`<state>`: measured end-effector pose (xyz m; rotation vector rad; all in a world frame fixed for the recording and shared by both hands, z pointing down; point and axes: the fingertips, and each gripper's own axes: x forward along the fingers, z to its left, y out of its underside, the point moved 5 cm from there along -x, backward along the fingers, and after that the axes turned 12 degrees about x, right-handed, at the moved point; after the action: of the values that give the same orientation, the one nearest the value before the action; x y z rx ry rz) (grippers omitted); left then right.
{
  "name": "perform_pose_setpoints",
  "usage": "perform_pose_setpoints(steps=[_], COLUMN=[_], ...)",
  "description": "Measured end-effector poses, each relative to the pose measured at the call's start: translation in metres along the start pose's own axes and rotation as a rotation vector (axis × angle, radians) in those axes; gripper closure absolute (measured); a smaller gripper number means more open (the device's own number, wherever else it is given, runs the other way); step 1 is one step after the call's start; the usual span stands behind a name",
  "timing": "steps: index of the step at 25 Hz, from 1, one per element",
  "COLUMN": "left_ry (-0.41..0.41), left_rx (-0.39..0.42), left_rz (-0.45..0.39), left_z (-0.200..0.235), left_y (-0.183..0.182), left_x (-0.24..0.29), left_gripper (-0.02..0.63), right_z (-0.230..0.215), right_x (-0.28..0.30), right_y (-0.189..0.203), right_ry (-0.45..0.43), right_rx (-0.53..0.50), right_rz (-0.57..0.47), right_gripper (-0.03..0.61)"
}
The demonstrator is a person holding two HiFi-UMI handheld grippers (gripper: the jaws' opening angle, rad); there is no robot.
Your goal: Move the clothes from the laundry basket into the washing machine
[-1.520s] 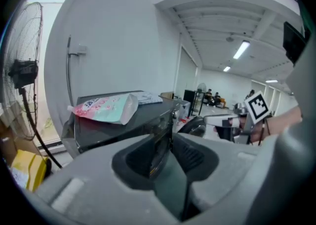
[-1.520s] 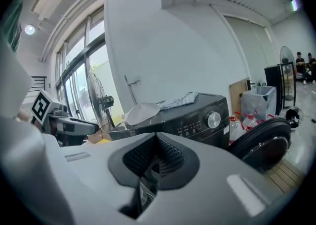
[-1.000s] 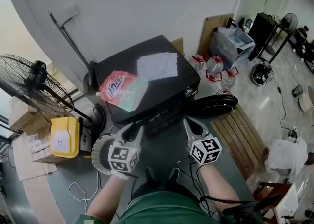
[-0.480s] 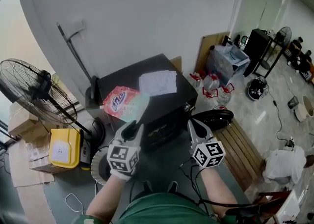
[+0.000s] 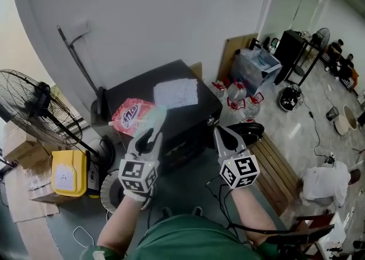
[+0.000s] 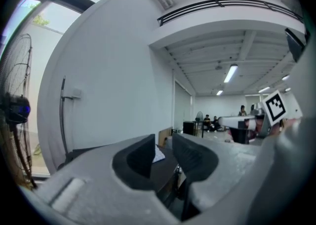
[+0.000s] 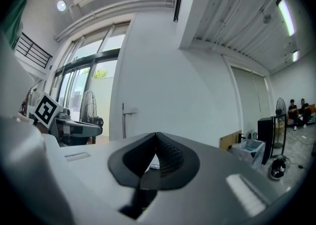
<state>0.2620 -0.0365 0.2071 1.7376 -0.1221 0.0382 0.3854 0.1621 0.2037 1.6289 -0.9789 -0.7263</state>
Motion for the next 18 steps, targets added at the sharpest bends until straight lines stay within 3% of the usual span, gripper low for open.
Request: perform_pose_setpoints(steps=[18], left_ry=[0.030], left_rx=[0.004], left_rz=[-0.005], left_z=[-0.003], left_y=[-0.002], left_x=[0.018], left_gripper=[0.509], right_z=[-0.003], right_x=[0.005], right_y=[-0.002], right_ry=[0.013], right_rx=[-0.083], right_rz=[0.004], right_gripper=[0.577])
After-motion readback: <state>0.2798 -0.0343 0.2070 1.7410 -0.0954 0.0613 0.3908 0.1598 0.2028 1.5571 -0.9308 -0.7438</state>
